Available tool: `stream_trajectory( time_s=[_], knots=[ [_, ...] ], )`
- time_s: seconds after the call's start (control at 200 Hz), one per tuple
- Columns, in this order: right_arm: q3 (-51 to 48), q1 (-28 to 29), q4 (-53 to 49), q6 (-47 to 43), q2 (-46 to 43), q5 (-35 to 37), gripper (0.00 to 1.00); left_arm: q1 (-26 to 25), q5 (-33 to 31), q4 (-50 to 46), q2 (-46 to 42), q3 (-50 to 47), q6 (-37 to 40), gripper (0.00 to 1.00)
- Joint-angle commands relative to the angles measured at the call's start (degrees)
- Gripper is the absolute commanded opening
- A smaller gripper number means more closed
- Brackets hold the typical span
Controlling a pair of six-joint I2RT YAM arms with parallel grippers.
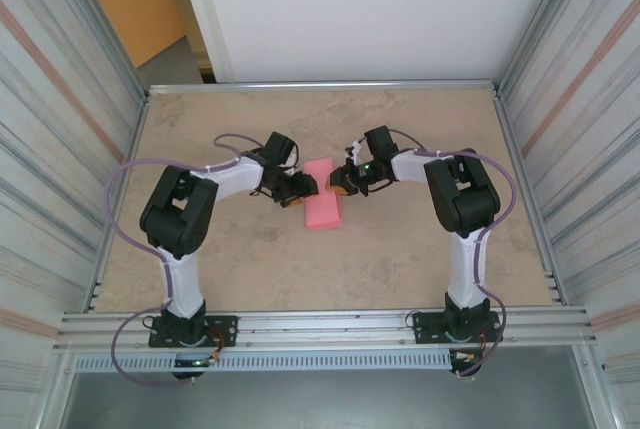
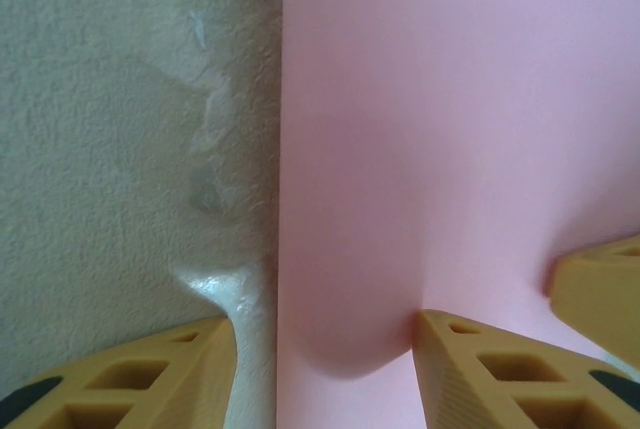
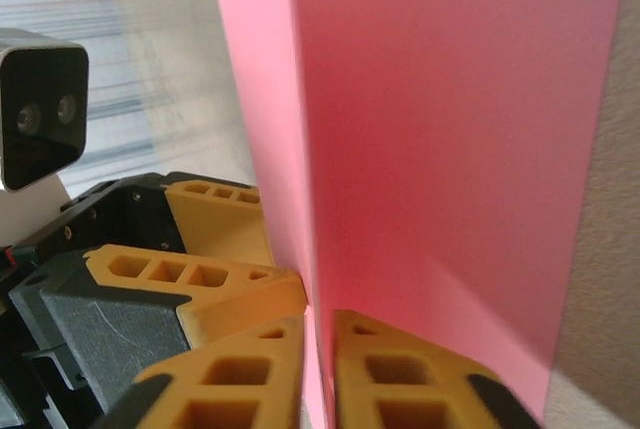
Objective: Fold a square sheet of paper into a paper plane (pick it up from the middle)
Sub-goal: First fold in half a square sheet of paper at the center of the table.
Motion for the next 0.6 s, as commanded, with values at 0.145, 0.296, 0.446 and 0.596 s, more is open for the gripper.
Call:
stream_trajectory(
  time_s=[0.145,0.296,0.446,0.596],
  knots=[
    [-4.02,-4.01,-1.11,0.86,-6.54,2.69,0.34,-2.03,-4.14,-7.08,6.53,1.70,3.30,0.50],
    [-9.69,-6.26,-0.60,1.11,-12.50,6.43,0.33,-2.66,-6.68,-10.39,8.55,3.00,5.07,0.50],
    [-12.93,-6.44,-1.00,0.86,-16.84,10.04,0.33,-3.66,-9.37,-13.36,11.83,4.75,5.45,0.52],
    [-13.68,-6.27,-1.38,0.76,-17.81,11.75,0.32,-5.20,-12.42,-17.42,14.98,8.07,5.06,0.52]
  ],
)
